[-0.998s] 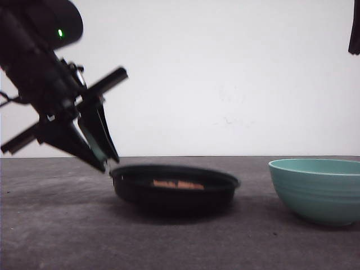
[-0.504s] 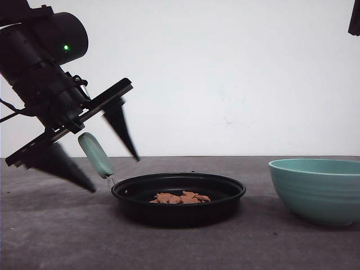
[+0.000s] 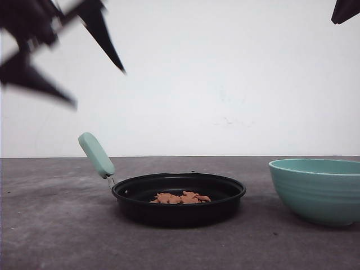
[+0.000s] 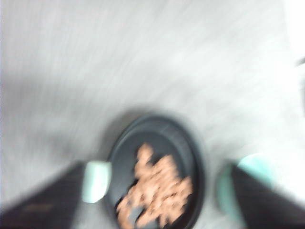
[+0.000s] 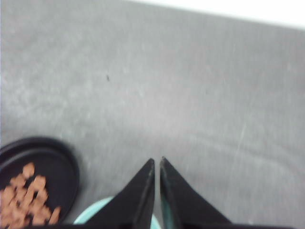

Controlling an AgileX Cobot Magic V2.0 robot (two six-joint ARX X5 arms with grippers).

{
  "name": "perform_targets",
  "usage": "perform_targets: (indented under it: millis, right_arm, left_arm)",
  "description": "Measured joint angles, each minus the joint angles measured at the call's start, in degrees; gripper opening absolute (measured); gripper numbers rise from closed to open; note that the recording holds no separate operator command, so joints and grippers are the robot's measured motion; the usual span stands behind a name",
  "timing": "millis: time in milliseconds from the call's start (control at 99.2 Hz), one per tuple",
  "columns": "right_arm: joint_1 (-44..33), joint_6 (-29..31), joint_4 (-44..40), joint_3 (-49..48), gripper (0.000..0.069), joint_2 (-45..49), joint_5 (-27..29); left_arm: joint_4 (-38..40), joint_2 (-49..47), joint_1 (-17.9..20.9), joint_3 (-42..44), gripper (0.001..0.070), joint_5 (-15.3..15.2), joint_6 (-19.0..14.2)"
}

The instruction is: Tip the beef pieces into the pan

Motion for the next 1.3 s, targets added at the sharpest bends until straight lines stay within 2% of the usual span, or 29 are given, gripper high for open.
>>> perform_targets:
  millis: [50,91,141,202,282,444,676,1301]
  right_arm:
    - [0.0,-0.8,3.7,-2.7,0.0017,-1.9,0.0]
    - [0.0,-1.6,7.0,-5.4,0.0017,-3.9,-0.2]
    - [0.0,-2.6,10.1,-8.5,0.0017,-6.5,-0.3]
    - [0.0,-3.5,12.9,-12.3,0.0017,-9.7,-0.4]
    - [0.0,-4.7,13.8,-16.4,0.0017,-13.3,-0.4]
    - [0.0,-5.8,13.2,-18.0,0.0017,-15.9,0.0]
    - [0.0,-5.9,16.5,-18.0,0.0017,-18.6,0.0]
    - [0.0,-5.9,18.8,-18.0,0.0017,-19.0,0.0]
  left_arm:
    - [-0.1,-4.8,-0.3,0.0,0.0228,-2.9,1.8]
    - [-0.5,-8.3,-0.5,0.0,0.0132,-5.7,3.3]
    - [-1.2,-12.5,-0.7,0.0,0.0070,-9.6,5.5]
    - [-1.9,-16.9,-0.7,0.0,0.0037,-13.9,8.5]
    - [-2.3,-21.5,-0.5,-0.4,0.0025,-16.7,11.3]
    - [-6.3,-26.1,0.1,-1.3,0.0022,-18.6,13.7]
    - [-15.6,-26.9,0.1,-1.9,0.0022,-18.6,13.5]
    - [-15.0,-27.3,0.1,-2.0,0.0022,-18.6,13.4]
